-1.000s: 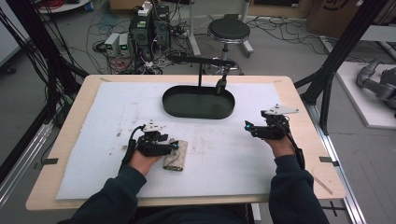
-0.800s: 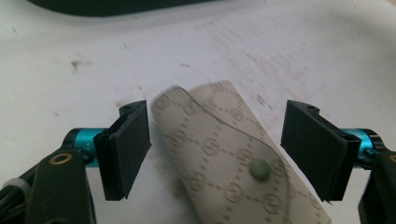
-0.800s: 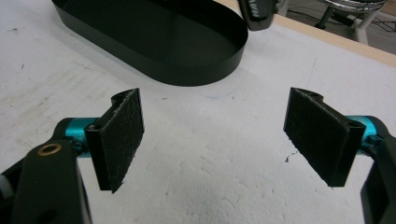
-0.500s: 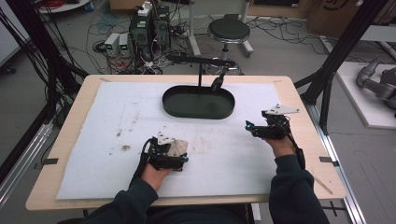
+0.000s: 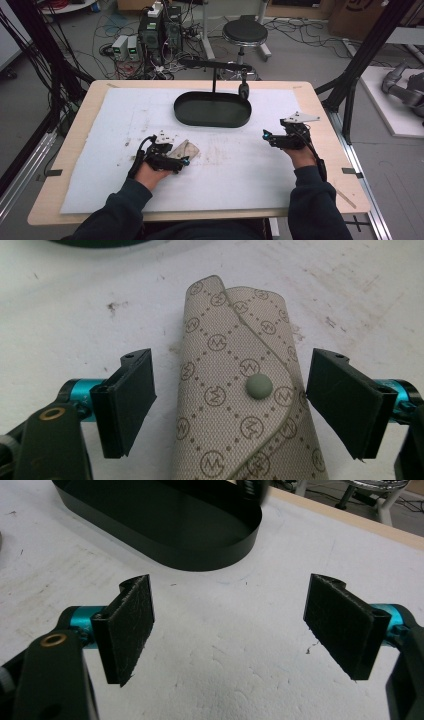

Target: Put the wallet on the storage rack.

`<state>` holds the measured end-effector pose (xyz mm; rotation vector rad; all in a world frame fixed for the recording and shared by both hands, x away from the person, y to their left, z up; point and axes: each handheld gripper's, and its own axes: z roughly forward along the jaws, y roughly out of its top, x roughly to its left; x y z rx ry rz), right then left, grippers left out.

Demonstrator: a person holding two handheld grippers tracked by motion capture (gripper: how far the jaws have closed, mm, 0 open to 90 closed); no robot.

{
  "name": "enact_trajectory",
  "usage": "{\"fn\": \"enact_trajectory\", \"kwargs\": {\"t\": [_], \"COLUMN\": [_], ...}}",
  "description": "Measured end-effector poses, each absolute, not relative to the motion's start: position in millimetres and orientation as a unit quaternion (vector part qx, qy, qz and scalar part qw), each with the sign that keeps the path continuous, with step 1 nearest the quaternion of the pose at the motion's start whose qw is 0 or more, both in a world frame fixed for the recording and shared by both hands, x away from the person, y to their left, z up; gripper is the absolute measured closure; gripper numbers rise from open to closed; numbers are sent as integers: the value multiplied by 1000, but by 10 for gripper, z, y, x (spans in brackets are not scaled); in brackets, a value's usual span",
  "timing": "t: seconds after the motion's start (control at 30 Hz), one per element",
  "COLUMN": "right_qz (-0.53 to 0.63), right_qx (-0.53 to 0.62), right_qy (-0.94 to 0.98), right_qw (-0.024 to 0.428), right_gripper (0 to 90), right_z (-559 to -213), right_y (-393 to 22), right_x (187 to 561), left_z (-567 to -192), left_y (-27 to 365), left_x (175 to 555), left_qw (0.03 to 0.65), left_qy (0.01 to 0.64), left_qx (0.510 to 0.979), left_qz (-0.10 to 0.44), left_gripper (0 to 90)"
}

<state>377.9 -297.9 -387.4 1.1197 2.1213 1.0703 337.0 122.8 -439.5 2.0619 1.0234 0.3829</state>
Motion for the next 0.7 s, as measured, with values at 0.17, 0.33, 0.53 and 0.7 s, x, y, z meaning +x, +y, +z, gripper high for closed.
{"fn": "enact_trajectory", "kwargs": {"t": [0.17, 0.33, 0.53, 0.7], "right_qz": [394, 395, 397, 398], "right_qx": [411, 414, 416, 418], "right_qy": [782, 779, 777, 775], "right_qw": [255, 256, 257, 257], "right_gripper": [207, 207, 207, 207], "right_z": [-3871, -3867, -3861, -3869], "right_y": [-2980, -2997, -3026, -3046], "right_x": [3772, 3765, 3760, 3772], "left_z": [-4472, -4444, -4293, -4118], "left_y": [1159, 1180, 1345, 1426], "left_x": [3303, 3320, 3454, 3597], "left_qw": [366, 368, 414, 451], "left_qy": [393, 389, 397, 387], "left_qx": [829, 830, 805, 789], "left_qz": [158, 155, 151, 154], "left_gripper": [228, 315, 368, 377]}}
